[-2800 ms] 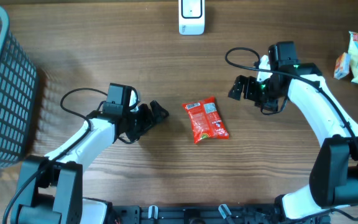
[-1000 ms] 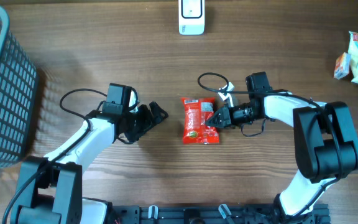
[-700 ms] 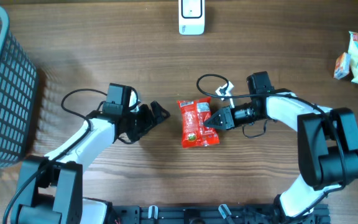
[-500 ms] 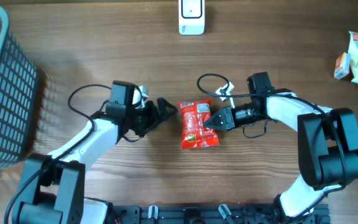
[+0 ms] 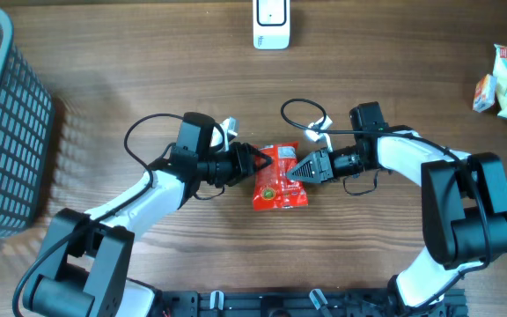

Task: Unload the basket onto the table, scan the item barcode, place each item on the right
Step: 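Close the left gripper on the bag's left side beside the right gripper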

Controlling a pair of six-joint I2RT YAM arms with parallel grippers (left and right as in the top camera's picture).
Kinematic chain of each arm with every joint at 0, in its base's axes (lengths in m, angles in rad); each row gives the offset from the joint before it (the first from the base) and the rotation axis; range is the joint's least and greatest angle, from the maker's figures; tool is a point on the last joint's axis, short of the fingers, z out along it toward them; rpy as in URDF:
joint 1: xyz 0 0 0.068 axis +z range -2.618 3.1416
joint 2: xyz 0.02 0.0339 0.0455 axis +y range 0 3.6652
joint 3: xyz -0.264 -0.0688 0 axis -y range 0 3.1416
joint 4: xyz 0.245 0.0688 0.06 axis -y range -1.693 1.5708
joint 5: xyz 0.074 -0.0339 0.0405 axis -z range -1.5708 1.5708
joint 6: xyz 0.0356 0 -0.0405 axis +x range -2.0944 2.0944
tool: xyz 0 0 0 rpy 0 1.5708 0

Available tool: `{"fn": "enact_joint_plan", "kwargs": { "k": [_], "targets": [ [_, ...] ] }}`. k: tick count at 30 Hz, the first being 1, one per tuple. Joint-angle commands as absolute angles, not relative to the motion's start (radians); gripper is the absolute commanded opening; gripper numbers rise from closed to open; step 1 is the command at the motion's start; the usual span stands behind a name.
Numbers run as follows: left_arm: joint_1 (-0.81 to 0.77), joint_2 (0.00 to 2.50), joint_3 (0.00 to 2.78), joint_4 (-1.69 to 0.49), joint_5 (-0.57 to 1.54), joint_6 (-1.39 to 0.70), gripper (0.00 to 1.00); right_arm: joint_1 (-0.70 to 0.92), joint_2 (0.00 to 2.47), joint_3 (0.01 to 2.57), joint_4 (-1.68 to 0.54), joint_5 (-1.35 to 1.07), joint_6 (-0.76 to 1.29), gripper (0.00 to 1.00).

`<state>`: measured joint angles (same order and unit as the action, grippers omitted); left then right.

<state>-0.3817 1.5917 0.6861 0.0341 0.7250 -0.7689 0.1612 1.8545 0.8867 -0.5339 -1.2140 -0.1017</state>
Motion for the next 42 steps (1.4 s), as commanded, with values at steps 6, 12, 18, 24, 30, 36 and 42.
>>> {"fn": "enact_joint_plan", "kwargs": {
  "k": [6,12,18,24,30,36,42],
  "targets": [
    [-0.384,1.6,0.681,0.037,0.78,-0.767,0.66,0.165,1.833,0.883,-0.51,-1.406,-0.103,0.04],
    [-0.373,1.6,0.681,-0.019,0.708,-0.824,0.86,0.164,1.833,0.883,-0.454,-1.491,-0.032,0.04],
    [-0.36,1.6,0.681,0.036,0.81,-0.853,0.81,0.167,1.833,0.883,-0.454,-1.491,-0.023,0.04],
    [-0.36,1.6,0.681,0.06,0.855,-0.853,0.56,0.167,1.833,0.883,-0.471,-1.49,-0.024,0.04],
    [-0.36,1.6,0.681,0.121,0.927,-0.854,0.46,0.167,1.833,0.883,-0.501,-1.428,-0.026,0.04],
    [-0.36,1.6,0.681,0.12,0.906,-0.852,0.16,0.167,1.833,0.883,-0.566,-1.295,-0.058,0.05],
    [-0.36,1.6,0.681,0.125,0.889,-0.79,0.04,0.167,1.832,0.892,-0.608,-1.141,-0.048,0.47]
  ]
}}
